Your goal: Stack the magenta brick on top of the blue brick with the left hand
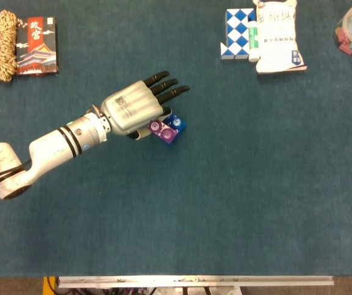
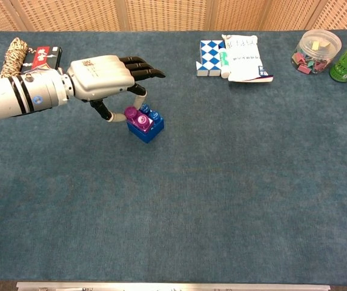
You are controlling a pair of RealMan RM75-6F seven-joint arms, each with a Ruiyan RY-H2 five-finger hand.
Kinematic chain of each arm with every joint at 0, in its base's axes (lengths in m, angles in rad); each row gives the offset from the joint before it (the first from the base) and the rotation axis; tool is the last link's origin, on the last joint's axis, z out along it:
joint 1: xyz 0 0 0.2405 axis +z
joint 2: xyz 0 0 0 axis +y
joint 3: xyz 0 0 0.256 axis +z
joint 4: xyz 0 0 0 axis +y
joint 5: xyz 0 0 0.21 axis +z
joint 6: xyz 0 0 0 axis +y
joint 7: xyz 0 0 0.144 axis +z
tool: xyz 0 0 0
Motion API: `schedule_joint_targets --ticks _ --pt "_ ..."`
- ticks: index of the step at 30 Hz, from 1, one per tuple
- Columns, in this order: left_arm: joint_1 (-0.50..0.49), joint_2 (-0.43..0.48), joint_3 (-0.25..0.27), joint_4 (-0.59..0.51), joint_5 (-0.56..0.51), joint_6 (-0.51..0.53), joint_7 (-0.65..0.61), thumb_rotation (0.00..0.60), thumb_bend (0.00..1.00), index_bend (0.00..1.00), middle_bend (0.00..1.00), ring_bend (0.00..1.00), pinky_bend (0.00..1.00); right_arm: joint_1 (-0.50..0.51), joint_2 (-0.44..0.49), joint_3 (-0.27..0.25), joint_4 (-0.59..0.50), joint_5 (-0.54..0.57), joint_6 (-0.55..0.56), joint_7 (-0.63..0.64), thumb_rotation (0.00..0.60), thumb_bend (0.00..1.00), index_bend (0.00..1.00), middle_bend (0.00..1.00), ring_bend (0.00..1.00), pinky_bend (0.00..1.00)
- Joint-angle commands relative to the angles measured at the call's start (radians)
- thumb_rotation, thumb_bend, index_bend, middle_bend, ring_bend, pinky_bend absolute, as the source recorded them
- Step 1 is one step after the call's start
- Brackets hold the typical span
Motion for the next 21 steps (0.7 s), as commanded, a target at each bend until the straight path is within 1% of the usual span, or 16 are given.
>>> schedule_joint_targets --ticks 1,9,21 --pt "-0.002 0.003 0.004 -0.003 -0.004 -0.009 0.008 0.600 0.33 0.55 0.00 0.00 0.04 0.000 -0.001 0.000 0.001 0.001 0.000 0.000 0.600 0.34 0.38 0.30 0.26 0.40" --pt "-0.014 0.001 0.000 -0.007 -0.030 -0.045 0.032 0.600 0.33 0.56 0.00 0.00 0.04 0.005 -0.003 0.002 0.004 0.007 -0.011 -0.004 0.600 0.34 0.38 0.30 0.26 0.40" --pt "-0.026 -0.001 -0.008 -0.037 -0.074 -0.103 0.103 0.600 0.33 0.56 0.00 0.00 0.04 0.002 0.000 0.002 0.004 0.004 -0.008 0.007 0.600 0.34 0.38 0.30 0.26 0.40"
